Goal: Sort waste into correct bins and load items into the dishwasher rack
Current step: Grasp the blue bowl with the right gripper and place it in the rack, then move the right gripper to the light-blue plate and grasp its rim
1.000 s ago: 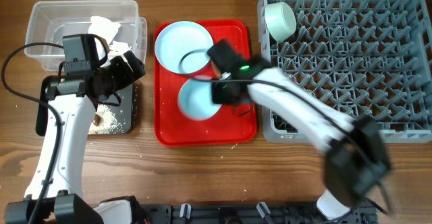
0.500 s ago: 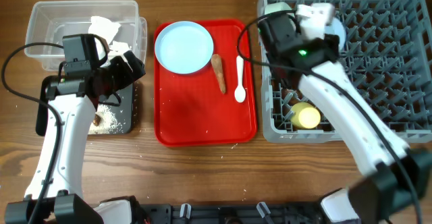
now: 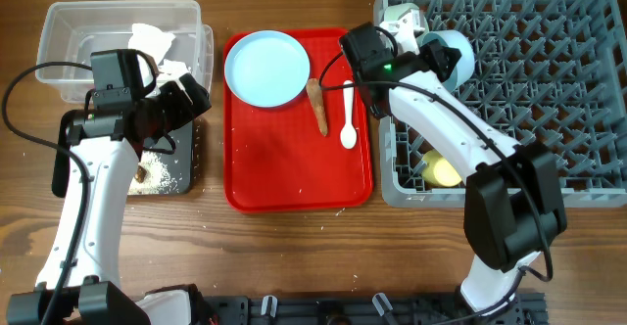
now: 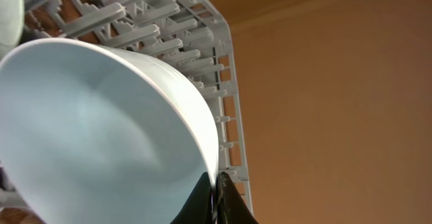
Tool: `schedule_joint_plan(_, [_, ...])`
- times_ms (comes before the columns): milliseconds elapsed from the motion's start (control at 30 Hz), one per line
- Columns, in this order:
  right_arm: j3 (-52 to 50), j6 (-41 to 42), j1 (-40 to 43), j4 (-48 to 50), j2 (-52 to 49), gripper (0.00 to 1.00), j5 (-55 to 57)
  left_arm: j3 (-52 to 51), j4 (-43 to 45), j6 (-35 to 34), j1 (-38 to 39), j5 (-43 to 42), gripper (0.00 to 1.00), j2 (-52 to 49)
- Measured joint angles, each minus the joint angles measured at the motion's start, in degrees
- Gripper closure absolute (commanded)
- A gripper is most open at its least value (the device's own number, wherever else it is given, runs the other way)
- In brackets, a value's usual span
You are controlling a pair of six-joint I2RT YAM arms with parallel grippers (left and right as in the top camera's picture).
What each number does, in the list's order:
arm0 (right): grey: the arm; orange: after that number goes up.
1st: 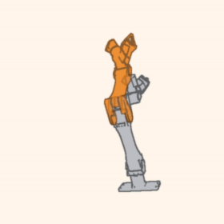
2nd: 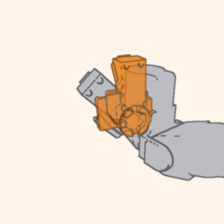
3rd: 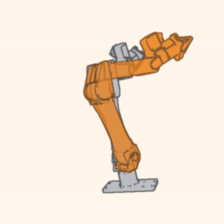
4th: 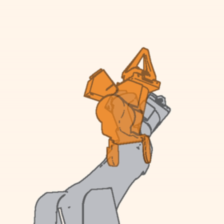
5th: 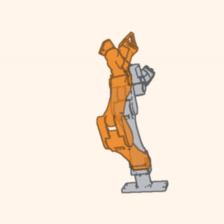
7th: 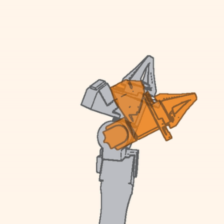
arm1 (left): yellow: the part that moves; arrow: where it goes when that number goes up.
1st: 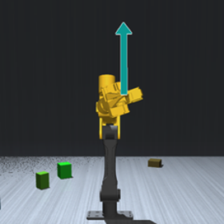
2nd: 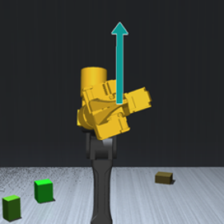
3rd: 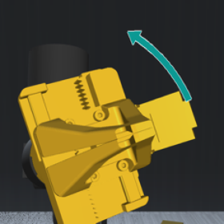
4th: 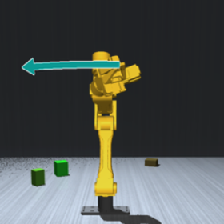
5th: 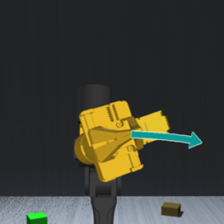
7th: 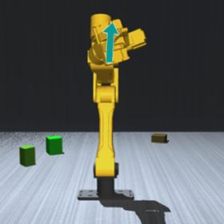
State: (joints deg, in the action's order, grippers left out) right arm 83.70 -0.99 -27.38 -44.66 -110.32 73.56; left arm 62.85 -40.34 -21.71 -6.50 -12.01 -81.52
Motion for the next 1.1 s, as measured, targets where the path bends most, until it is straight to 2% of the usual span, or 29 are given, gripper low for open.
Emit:
schedule_joint_plan(133, [0.02, -2.89, -2.38, -1.05, -0.02, 0.85, -2.84, 0.0, 0.0, 0.0, 0.02, 0.0, 0.0, 0.0])
schedule_joint_plan(200, [0.02, -3.67, -3.87, -2.25, -0.02, 0.74, -4.76, 0.0, 0.0, 0.0, 0.0, 0.0, 0.0, 0.0])
schedule_joint_plan(233, [0.02, -3.91, -4.24, -2.47, -0.02, 0.73, -5.73, 0.0, 0.0, 0.0, 0.0, 0.0, 0.0, 0.0])
schedule_joint_plan(333, [0.04, -4.37, -4.85, -2.64, -0.02, 0.53, -8.76, 0.0, -0.02, 0.0, 0.02, 0.0, 0.0, 0.0])
schedule_joint_plan(567, [0.33, -4.68, -4.9, -5.44, -0.24, 0.3, -25.81, 0.0, -0.02, 0.0, 0.02, 0.02, 0.0, 0.0])
schedule_joint_plan(733, [7.91, -4.09, -4.79, -4.9, 2.21, 0.28, -35.69, 0.0, 0.0, 0.0, 0.02, 0.02, 0.0, 0.0])
schedule_joint_plan(833, [11.65, -2.71, -4.68, 4.31, 6.4, 0.29, -49.11, 0.0, 0.0, 0.0, 0.0, 0.0, 0.0, 0.0])
schedule_joint_plan(900, [12.57, -1.77, -4.7, 11.17, 8.31, 0.34, -59.95, 0.0, 0.0, 0.0, 0.02, 0.0, 0.0, 0.0])
schedule_joint_plan(967, [12.74, 0.33, -4.74, 17.18, 8.35, 0.37, -66.2, 0.0, -0.04, 0.0, 0.0, 0.0, 0.0, 0.0])
schedule_joint_plan(1033, [12.72, 2.69, -4.79, 21.62, 7.56, 0.44, -70.34, 0.0, -0.04, 0.0, 0.02, 0.0, 0.0, 0.0])
schedule_joint_plan(1100, [12.79, 4.02, -4.79, 24.24, 5.46, 0.47, -71.95, 0.0, -0.02, 0.02, 0.0, 0.02, 0.0, 0.0])
